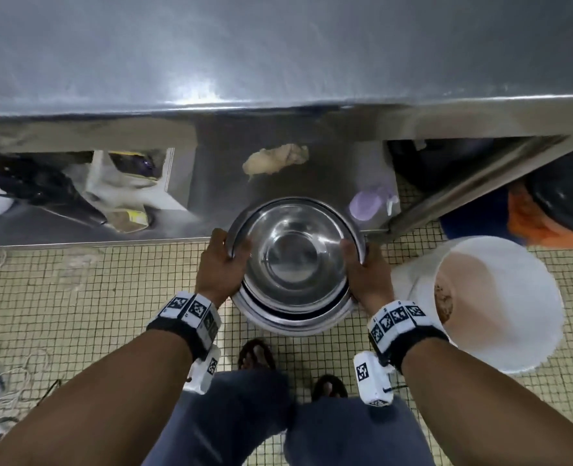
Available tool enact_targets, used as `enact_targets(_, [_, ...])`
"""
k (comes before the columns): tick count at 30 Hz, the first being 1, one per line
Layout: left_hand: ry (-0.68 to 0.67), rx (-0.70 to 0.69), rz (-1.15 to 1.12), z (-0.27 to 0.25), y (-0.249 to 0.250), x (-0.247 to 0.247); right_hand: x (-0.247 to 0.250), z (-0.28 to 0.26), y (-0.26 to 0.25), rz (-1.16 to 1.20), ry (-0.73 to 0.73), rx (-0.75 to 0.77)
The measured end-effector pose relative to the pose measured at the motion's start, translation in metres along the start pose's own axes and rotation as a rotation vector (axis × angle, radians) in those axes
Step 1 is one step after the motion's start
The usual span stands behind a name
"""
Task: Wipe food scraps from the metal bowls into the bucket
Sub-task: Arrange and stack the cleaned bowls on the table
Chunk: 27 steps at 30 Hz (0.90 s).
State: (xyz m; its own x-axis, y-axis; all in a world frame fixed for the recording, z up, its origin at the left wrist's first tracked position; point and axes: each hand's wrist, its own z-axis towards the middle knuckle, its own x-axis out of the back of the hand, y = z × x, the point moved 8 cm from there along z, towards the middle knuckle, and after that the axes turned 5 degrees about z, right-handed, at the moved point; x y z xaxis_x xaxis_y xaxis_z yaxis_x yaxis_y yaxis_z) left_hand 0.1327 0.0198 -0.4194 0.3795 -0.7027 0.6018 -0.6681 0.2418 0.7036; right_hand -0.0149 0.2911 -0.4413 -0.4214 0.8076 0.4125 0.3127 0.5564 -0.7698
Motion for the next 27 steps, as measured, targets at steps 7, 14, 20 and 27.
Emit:
enact_targets(7, [0.03, -0.045, -0.063, 0.062, -0.046, -0.054, -0.035, 0.079, 0.041, -0.069, -0.011, 0.162])
enact_targets(14, [0.068, -0.022, -0.116, 0.135, -0.093, -0.099, -0.065, 0.149, 0.063, -0.075, 0.009, 0.264])
enact_targets(20, [0.119, -0.013, -0.054, 0.163, -0.102, -0.11, -0.086, 0.194, 0.072, -0.154, 0.026, 0.306])
enact_targets(27, [0.104, -0.051, -0.031, 0.188, -0.103, -0.124, -0.097, 0.232, 0.092, -0.187, 0.07, 0.31])
